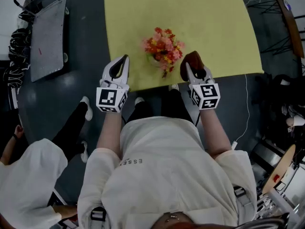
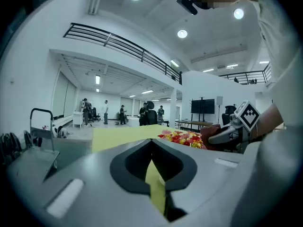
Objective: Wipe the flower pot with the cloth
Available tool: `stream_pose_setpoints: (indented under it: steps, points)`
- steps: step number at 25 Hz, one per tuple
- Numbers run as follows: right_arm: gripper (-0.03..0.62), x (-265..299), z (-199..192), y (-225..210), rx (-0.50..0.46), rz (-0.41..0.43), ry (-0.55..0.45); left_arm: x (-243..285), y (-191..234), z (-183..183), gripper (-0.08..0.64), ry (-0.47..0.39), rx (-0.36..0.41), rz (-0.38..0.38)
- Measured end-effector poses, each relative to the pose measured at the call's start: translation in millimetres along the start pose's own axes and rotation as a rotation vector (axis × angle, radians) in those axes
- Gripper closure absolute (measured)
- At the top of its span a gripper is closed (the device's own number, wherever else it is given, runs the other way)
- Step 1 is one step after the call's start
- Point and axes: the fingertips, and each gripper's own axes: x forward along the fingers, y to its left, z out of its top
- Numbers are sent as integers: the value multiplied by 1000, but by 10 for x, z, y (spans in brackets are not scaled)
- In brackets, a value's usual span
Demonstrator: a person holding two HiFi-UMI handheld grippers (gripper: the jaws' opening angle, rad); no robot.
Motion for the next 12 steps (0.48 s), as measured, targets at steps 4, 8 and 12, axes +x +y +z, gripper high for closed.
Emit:
stream_pose_setpoints:
  steps: [4, 8, 12]
  points:
    - [534, -233, -118, 198, 7, -21, -7, -312, -43, -37, 545, 10, 5, 43]
    - [534, -441, -271, 382, 16, 10, -4, -595, -271, -117, 545, 0, -58, 97]
    - [534, -693, -435, 483, 44, 73, -11, -840, -608, -184, 545, -9, -90, 141]
